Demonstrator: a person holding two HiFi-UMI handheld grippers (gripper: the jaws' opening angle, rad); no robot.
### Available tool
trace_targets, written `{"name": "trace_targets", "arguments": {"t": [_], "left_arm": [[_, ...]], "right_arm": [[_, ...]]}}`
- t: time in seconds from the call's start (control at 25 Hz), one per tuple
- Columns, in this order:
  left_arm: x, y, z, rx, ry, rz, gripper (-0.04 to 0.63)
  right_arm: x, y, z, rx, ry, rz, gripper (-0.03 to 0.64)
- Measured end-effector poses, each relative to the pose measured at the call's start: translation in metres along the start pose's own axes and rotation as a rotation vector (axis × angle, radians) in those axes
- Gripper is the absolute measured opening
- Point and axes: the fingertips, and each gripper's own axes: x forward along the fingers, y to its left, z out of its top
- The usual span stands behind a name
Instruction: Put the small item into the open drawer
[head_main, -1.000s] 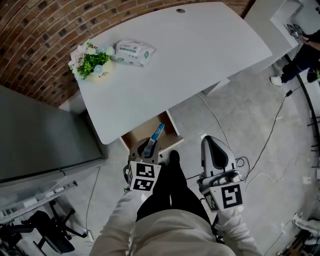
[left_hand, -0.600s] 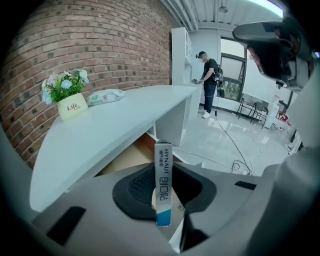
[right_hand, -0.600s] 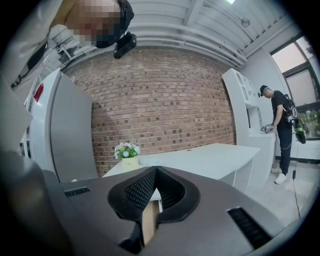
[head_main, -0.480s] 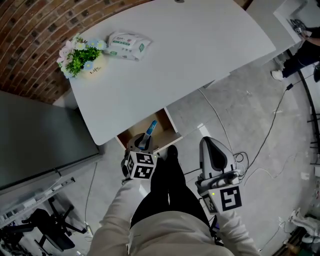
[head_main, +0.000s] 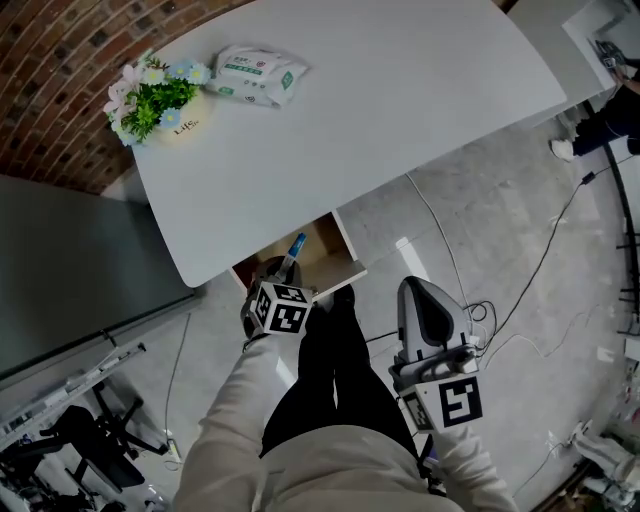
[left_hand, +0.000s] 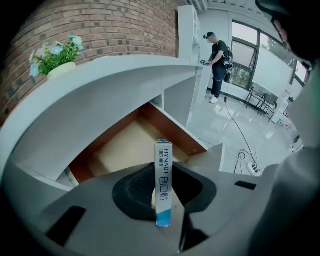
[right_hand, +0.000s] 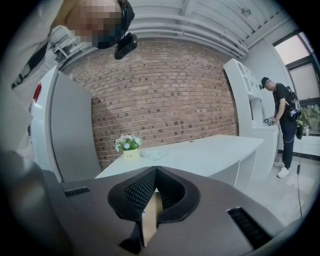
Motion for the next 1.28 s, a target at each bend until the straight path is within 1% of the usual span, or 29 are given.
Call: {"name": "trace_targets", "arguments": {"t": [0.24,0.4,0.48,0.6,0.76,0.92,1.04,1.16,1.28], "left_arm": [[0.027,0.012,-0.013,-0.054,0.062,0.009,0.092],[0.049,0.018,-0.017,-0.064,0.099,0.011,0.092],[0.055,0.020,-0.018,-0.074,0.110,0.017,0.092],[0.062,0.022,-0.019,-0.095,0.128,0.025,0.092],[0.069,0.025,-0.020,-0.101,0.147,0.030,0.092],[0.080,0.026,-0.032,-0.122,0.182,0.028,0.092],[0.084,0.028,-0.035,-0.126,0.195,0.031,0.092],[0.087,0.026,-0.036,-0.111,0.207,0.030,0.092],[0.090,0.024,-0.039,-0.093,0.222,0.034,0.092]], "right_arm": [[0.007,-0.002,-0.013,0.014,0.046,0.007,0.026],[0.014,-0.007,-0.027,0.026,0.109,0.007,0.026],[0.015,-0.007,-0.028,0.025,0.120,0.007,0.026],[0.016,-0.007,-0.028,0.014,0.125,0.013,0.026],[0.022,-0.005,-0.022,-0.007,0.078,0.031,0.026],[0.025,-0.001,-0.023,-0.007,0.086,0.040,0.026],[0.028,0.001,-0.023,-0.009,0.087,0.043,0.026],[0.028,0.001,-0.026,-0.003,0.104,0.041,0.026],[0.025,0.001,-0.033,0.005,0.141,0.035,0.026]]}}
